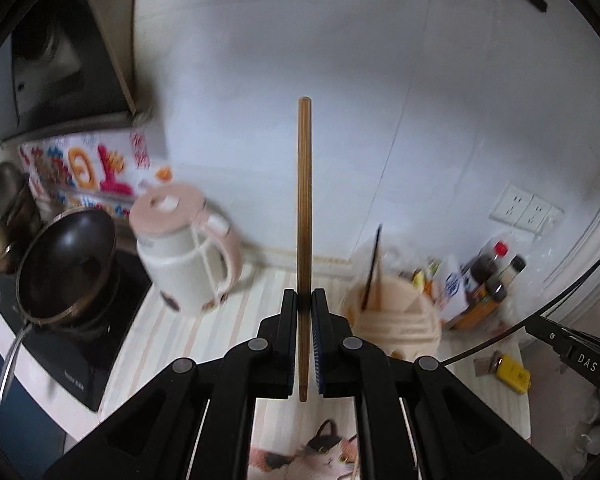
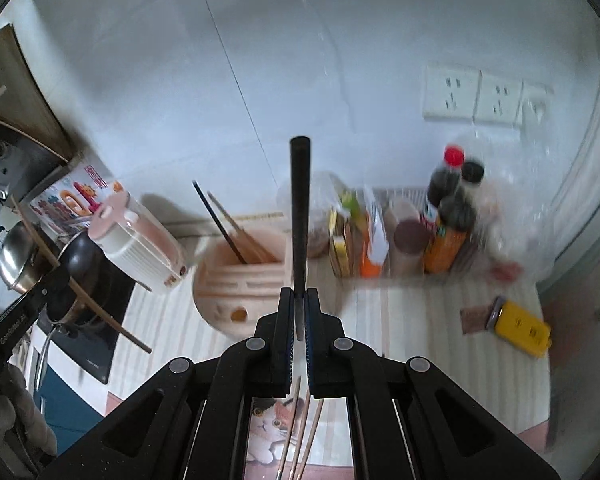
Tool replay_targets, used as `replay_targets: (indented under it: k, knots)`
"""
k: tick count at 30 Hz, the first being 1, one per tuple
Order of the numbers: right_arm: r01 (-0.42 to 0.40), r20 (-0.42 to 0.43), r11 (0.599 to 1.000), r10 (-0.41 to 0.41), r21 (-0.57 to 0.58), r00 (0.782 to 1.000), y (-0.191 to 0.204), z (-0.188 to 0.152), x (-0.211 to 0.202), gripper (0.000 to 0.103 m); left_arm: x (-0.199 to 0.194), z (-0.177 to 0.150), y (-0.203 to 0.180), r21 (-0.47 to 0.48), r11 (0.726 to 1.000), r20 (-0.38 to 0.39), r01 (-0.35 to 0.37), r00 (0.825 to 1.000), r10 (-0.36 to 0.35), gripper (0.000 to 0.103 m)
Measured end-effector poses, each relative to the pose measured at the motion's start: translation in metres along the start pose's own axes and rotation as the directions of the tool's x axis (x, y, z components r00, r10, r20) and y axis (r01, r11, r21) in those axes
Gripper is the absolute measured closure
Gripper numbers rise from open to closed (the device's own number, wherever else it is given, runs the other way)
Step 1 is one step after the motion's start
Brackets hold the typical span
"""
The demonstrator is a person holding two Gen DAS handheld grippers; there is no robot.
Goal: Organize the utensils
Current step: 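Insert both chopsticks into the beige holder and open both tools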
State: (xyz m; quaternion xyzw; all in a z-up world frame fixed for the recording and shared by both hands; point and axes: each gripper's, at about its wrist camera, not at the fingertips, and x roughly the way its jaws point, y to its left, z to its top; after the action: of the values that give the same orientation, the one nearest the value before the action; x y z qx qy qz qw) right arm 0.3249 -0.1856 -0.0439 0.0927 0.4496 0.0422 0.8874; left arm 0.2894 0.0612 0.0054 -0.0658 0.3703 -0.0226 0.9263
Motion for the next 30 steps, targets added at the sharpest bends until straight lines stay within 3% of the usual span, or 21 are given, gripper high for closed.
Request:
replay_targets:
  k: [7, 14, 20, 30]
  knots:
    - [-0.006, 0.049, 0.999, 0.008, -0.038, 0.999, 0.013, 0.048, -0.017, 0.098, 0.004, 0.042, -0.034, 0.017, 0.998, 0.011, 0.054, 0.998, -0.054, 0.098]
    - [-0.021, 0.056, 1.0, 0.021, -0.013, 0.998, 0.019, 0.077, 0.009, 0.098, 0.043, 0.065, -0.058, -0.006, 0.995, -0.009, 0.101, 0.995, -0.101, 0.098]
    - [-0.037, -0.007, 0.999, 0.037, 0.03, 0.999, 0.015, 0.087, 0.046, 0.098, 0.092, 0.069, -0.071, -0.006, 0.994, -0.068, 0.108, 0.992, -0.108, 0.098]
    - [-0.03, -0.117, 0.998, 0.036, 0.052, 0.992, 0.007, 0.084, 0.099, 0.098, 0.149, 0.052, -0.077, 0.029, 0.998, -0.163, 0.049, 0.986, -0.043, 0.098]
